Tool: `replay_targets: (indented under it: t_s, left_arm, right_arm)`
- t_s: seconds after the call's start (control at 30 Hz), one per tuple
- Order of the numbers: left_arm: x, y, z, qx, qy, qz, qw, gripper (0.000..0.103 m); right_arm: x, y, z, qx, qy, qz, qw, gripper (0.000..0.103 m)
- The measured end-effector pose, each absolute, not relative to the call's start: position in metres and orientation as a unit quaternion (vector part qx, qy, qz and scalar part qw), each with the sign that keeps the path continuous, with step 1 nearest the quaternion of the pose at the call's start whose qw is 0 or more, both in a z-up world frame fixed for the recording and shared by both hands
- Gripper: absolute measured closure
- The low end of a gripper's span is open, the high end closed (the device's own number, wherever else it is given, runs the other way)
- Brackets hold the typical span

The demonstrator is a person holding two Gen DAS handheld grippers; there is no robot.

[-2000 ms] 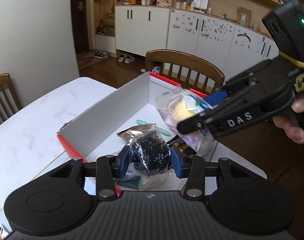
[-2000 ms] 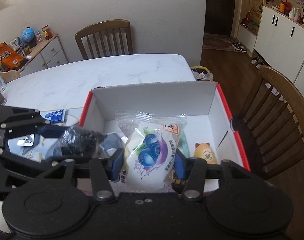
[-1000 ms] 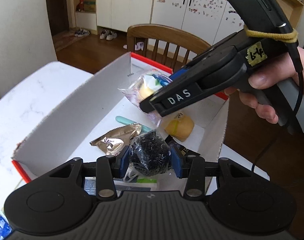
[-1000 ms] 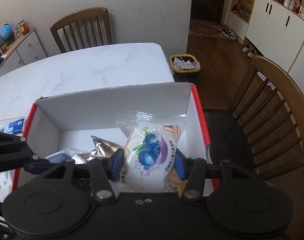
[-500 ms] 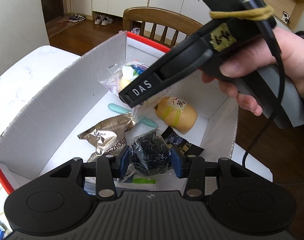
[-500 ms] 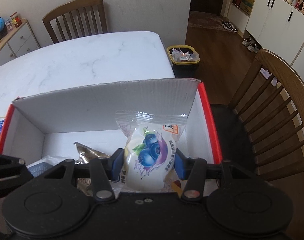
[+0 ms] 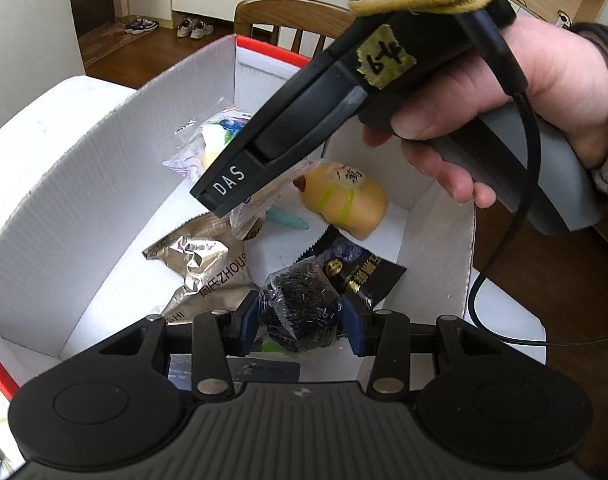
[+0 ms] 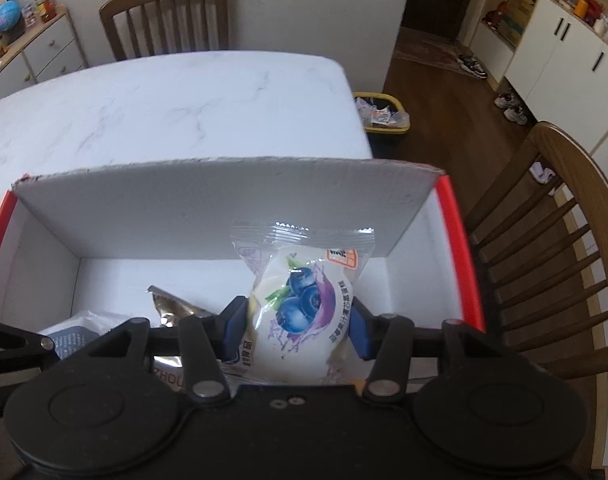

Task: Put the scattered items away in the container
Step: 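Lower the bread bag into the box with the right gripper while the left gripper lowers the seaweed packet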

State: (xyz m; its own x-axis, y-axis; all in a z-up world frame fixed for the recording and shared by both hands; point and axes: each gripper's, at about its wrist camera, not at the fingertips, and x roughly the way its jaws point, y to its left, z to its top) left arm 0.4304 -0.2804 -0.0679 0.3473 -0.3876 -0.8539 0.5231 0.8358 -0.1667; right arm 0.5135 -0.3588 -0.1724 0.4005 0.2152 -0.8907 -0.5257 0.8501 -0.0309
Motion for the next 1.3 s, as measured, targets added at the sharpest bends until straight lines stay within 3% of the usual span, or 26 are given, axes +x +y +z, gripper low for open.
replay_targets:
  t_s: [0.53,0.7,0.9,1.3]
  left_arm:
    - [0.436,-0.274,-0.077,0.049,0.526,-0.285,0.8,0.06]
    - [0.437,-0.272,-0.076,0.052,0.526,-0.269,0.805,0.043]
    - [0.436,-0.264,-0.07,0.042,0.519,-0.254,0.815,0.022]
    - [0.42,-0.257,-0.045,0.043,0.492,-0.243,0.835,0.022]
  right_arm:
    - [0.514,-0.362,-0.187,-0.147,0.523,0.238,0.805,0.048]
    - [0.513,-0.363,-0.185,-0.147,0.515,0.236,0.811,0.034]
    - [0.511,-0.364,-0.172,-0.149,0.503,0.235,0.819,0.03]
    - [0.496,-0.37,-0.146,-0.148,0.489,0.237,0.826,0.029]
